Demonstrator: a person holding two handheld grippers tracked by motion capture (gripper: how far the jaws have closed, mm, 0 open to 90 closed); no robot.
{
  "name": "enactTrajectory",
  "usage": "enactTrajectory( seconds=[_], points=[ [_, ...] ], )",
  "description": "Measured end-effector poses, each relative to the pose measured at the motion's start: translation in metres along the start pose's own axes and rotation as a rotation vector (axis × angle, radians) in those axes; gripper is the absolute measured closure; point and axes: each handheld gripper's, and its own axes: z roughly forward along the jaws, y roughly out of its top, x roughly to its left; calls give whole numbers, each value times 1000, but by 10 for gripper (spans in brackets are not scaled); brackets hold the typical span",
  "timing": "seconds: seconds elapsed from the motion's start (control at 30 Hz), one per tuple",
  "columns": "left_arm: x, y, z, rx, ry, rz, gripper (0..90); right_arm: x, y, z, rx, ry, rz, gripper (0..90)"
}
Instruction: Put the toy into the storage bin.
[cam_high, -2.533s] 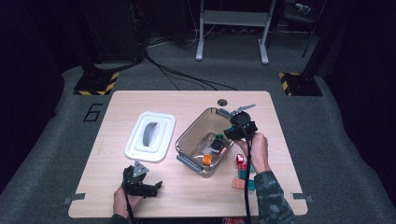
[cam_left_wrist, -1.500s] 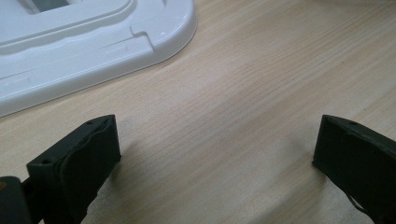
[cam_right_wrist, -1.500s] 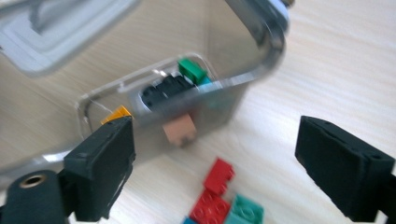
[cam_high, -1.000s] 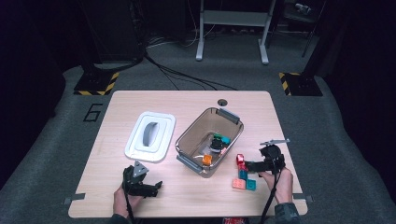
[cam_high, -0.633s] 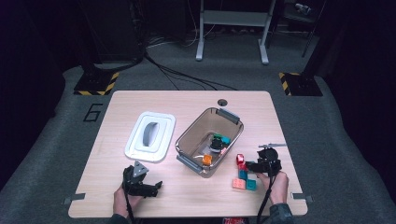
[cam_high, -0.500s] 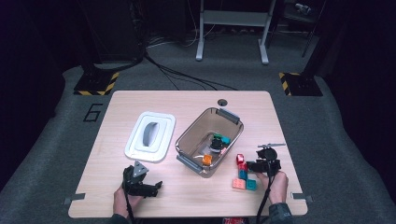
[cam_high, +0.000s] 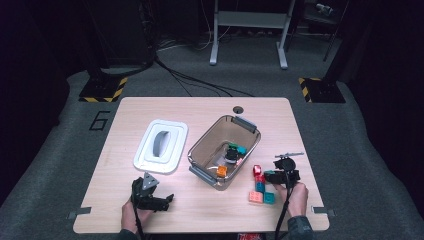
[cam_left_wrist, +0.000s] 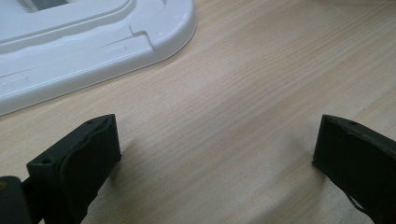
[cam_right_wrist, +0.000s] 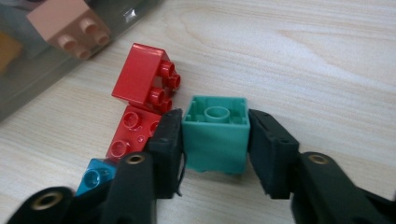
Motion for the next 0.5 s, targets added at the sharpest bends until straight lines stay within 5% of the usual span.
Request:
enactTrajectory(
  seconds=[0.5],
  points=[
    [0,0,0,0,0,0,4,-3,6,-17,-54,13,4,587]
  ],
)
